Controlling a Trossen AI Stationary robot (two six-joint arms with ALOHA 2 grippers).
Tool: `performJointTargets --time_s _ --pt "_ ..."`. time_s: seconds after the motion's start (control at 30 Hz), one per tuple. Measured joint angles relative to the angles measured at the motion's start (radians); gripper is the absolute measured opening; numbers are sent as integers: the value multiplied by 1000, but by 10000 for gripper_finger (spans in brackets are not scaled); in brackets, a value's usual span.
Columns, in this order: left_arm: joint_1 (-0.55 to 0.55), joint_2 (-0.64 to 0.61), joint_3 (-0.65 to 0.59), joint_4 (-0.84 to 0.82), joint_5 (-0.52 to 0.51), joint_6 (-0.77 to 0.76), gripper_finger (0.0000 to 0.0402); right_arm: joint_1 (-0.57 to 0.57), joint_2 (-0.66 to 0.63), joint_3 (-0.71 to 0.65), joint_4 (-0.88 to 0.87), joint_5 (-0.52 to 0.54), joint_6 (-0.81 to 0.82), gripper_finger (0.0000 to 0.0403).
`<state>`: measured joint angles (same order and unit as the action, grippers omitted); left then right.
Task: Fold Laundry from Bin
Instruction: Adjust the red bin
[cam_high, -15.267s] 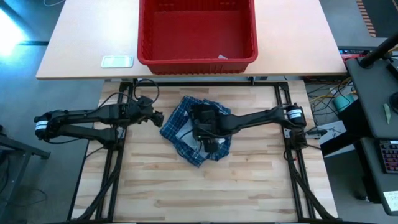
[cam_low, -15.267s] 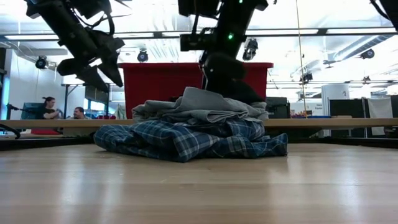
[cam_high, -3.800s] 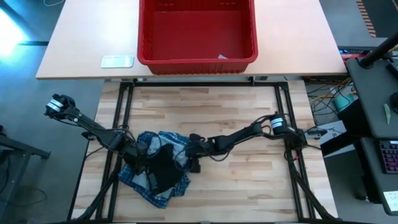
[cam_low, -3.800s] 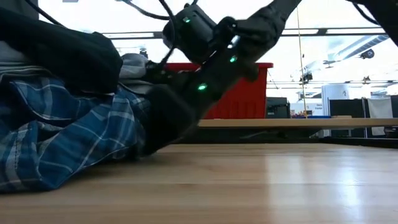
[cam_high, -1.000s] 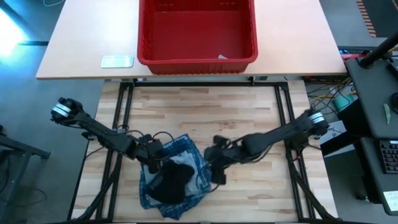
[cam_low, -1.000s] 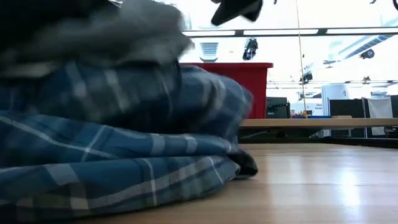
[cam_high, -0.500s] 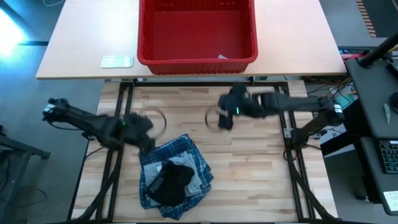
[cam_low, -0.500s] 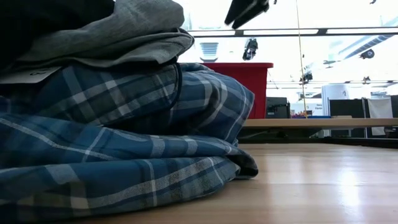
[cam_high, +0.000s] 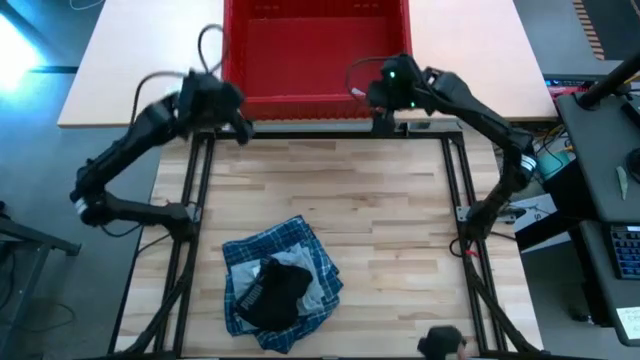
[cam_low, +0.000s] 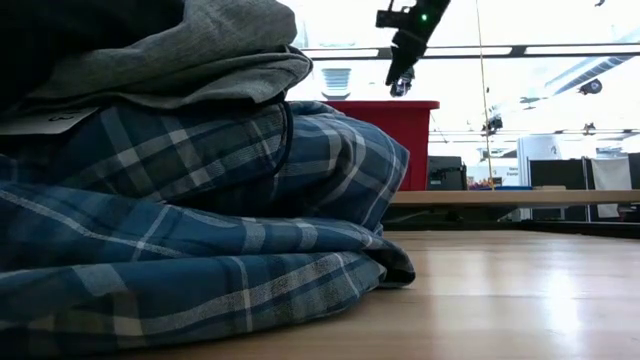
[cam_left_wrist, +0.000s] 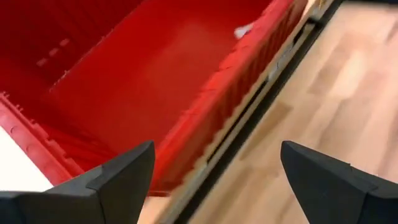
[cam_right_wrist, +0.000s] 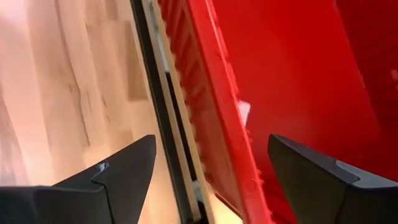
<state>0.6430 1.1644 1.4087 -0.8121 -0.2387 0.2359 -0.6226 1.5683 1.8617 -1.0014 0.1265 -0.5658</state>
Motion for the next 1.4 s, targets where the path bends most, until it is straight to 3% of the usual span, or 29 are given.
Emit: performJointTargets --time_s 0.17,0.43,0.67,0.8,0.97,1.23,1.3,1.4 --pt "161 129 79 -9 116 201 329 -58 85 102 -98 -5 -59 302" --pt "191 315 218 -155 122 517 329 -110 157 147 -124 -5 -124 302" --pt "261 457 294 -183 118 560 320 -147 217 144 -109 6 -144 300" --pt "278 485 306 -188 121 556 306 -159 255 144 -79 31 -146 271" --pt "277 486 278 -210 161 556 249 -164 288 146 -81 37 -169 194" --pt "276 449 272 -218 180 547 91 -127 274 164 -120 29 -193 65" --pt "268 429 270 -236 173 566 64 -110 264 181 -157 29 -197 58" --pt "242 382 271 -291 186 534 64 -77 236 201 -236 19 -163 58"
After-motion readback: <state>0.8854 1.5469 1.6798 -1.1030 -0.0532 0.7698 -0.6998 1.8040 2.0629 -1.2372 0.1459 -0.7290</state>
